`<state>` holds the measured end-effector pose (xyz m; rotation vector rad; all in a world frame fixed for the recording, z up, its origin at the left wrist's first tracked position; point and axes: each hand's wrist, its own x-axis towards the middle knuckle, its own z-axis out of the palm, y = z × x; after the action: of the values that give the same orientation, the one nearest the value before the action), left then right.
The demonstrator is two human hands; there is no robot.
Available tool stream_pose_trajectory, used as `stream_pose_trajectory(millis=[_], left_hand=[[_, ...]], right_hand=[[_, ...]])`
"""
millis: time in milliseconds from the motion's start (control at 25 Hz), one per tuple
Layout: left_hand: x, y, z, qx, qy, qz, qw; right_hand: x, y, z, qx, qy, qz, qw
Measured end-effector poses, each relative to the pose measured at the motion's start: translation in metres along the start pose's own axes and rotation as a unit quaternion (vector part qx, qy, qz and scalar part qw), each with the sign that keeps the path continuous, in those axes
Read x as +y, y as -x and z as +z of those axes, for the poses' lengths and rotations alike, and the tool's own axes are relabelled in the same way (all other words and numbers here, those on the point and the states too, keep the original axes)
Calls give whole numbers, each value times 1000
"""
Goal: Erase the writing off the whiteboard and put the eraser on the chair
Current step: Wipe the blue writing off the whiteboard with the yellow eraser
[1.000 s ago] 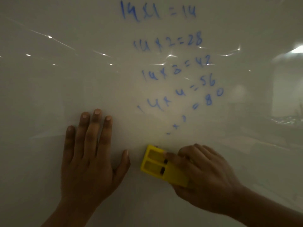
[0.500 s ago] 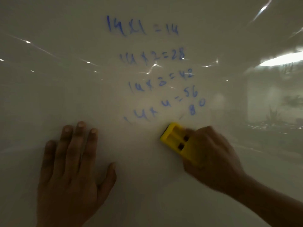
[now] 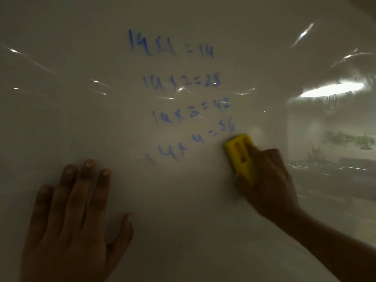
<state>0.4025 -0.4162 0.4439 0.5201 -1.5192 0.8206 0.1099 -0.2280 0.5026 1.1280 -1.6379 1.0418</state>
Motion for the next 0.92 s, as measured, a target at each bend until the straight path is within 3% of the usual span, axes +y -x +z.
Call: stream_pose_trajectory(millis=[40,80,200,240,280,400,440,520,600,640,680,800,840,920], left_hand=[[0,0,0,1,3,-1,1000],[0,0,1,3,7,1,1000],[-1,0,0,6,11,8,1000],[-1,0,0,6,10,7,1000],[-1,0,0,7,7,6,1000],[0,1,1,11,-4,4,1000],[0,1,2,12,-5,3,1000],[1,1,4,16,-8,4,1000],[1,1,3,19,-16,6,1000],[1,0,1,19,-18,7,1000],[1,0,-1,16,-20,6,1000],[4,-2,-6,7,-29,3,1000],[4,-2,-7,6,-31,4,999],[3,-3,-7,8,-31,7,999]], right_hand=[[5,-7,0,22,-29,65,997],[6,-9,1,27,-33,74,996],[14,2,5,-46,45,-136,989],[23,3,2,-63,75,-188,977],[30,-1,-1,-62,89,-187,976],[32,-16,-6,12,-8,39,999],[24,-16,-4,26,-31,59,997],[7,-11,2,8,-7,-42,999],[-1,-6,0,-58,64,-203,975],[-1,-10,-3,-72,88,-239,964],[-1,-17,-6,-68,87,-215,970],[-13,-33,-4,22,-57,30,998],[-21,-32,0,45,-74,49,995],[-32,-27,4,39,-40,-47,997]])
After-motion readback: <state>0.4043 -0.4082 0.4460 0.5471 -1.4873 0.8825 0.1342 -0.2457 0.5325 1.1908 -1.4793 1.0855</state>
